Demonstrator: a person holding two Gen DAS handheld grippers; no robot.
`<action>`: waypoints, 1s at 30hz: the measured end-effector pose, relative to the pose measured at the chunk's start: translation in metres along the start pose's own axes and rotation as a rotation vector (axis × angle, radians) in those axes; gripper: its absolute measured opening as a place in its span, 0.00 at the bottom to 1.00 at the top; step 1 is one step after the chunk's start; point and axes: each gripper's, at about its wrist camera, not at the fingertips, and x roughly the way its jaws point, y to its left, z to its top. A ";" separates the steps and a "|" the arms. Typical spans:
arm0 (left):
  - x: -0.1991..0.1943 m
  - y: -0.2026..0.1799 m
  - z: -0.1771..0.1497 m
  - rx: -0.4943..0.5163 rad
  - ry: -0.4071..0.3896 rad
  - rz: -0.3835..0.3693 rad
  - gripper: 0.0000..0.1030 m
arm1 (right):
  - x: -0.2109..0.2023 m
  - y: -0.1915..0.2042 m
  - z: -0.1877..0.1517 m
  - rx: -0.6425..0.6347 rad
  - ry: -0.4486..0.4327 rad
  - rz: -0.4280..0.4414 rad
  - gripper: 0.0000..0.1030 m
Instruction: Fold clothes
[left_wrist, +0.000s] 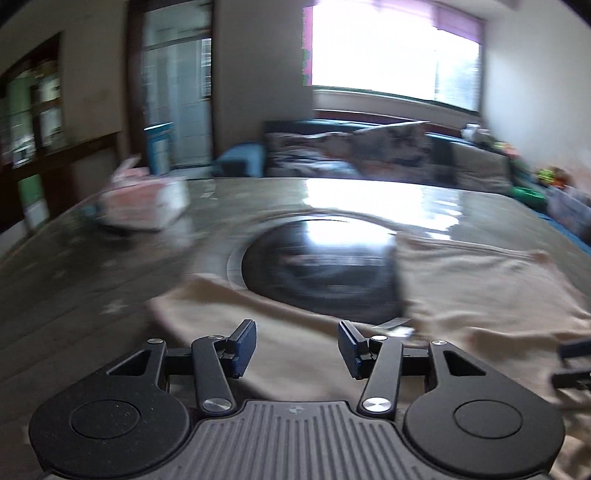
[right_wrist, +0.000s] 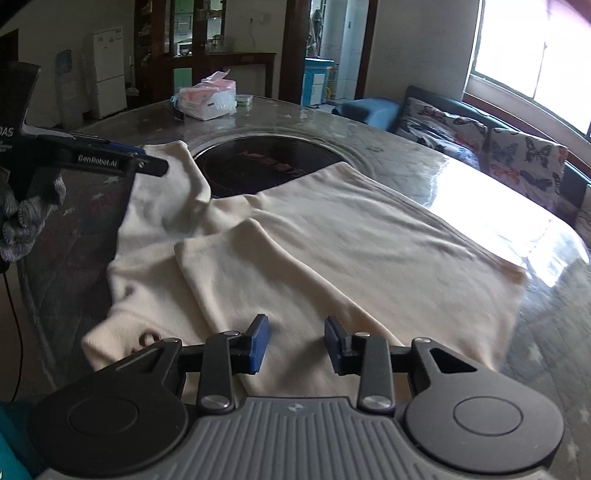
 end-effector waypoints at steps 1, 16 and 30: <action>0.002 0.008 0.001 -0.013 0.000 0.032 0.54 | 0.002 0.001 0.002 -0.003 -0.002 0.004 0.33; 0.054 0.067 0.010 -0.193 0.094 0.184 0.54 | -0.006 0.008 0.014 0.002 -0.052 0.005 0.35; 0.007 0.034 0.042 -0.229 -0.050 -0.036 0.08 | -0.046 -0.016 -0.002 0.113 -0.132 -0.072 0.35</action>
